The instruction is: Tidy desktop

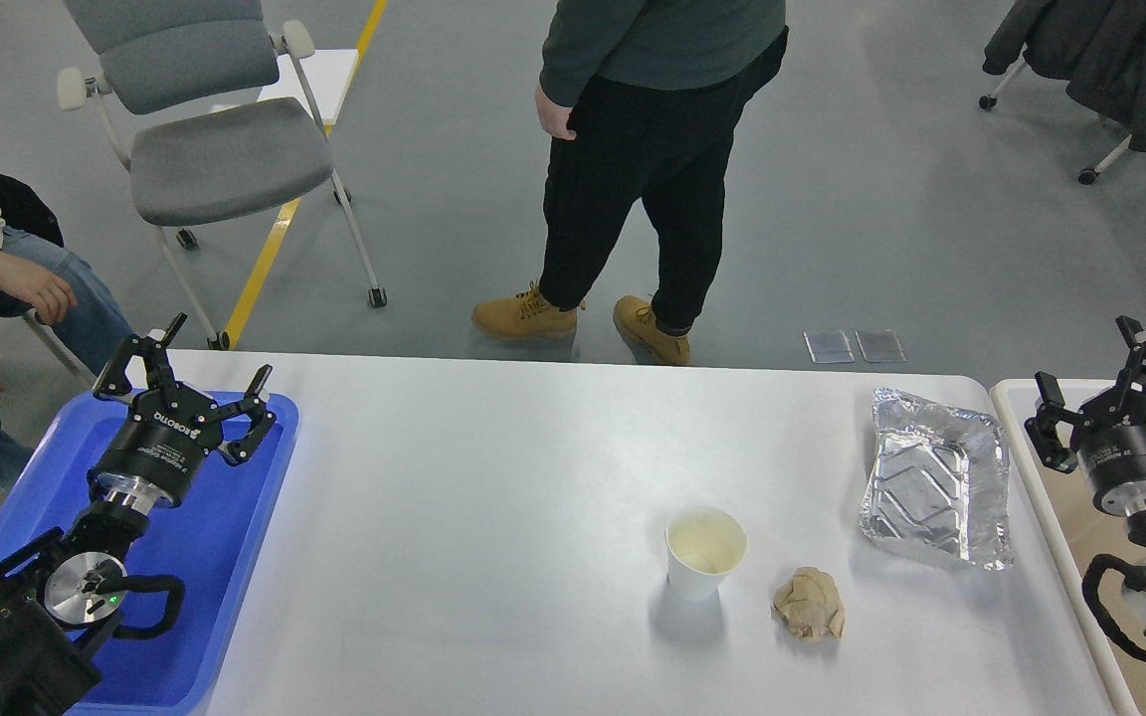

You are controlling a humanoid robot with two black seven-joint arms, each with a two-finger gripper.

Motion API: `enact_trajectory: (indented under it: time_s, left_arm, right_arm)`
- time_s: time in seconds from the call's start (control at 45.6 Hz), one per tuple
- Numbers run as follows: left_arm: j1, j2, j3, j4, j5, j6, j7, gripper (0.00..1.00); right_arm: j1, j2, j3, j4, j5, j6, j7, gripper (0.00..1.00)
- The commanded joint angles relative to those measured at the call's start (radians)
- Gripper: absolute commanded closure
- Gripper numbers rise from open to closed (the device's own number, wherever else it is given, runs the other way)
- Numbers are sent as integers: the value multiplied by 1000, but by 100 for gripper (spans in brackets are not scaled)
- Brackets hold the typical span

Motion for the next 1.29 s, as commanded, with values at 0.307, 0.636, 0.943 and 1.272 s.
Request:
enact_trajectory:
  time_s: [0.307,0.636,0.943,1.272]
  left_arm:
    - [0,0,0,0,0,0,0,1]
    - [-1,0,0,0,0,0,0,1]
    - [0,0,-2,0,0,0,0,1]
    - [0,0,-2,0,0,0,0,1]
  right_arm:
    - [137,-194,-105,8,-5,5,-6,0]
    - [500,-457,-625,49,21,5,-7,0]
    - [1183,-534,-1369,103,-8,86,-43,0]
    - [1639,-169,-2211,106,-152,236,-146,0]
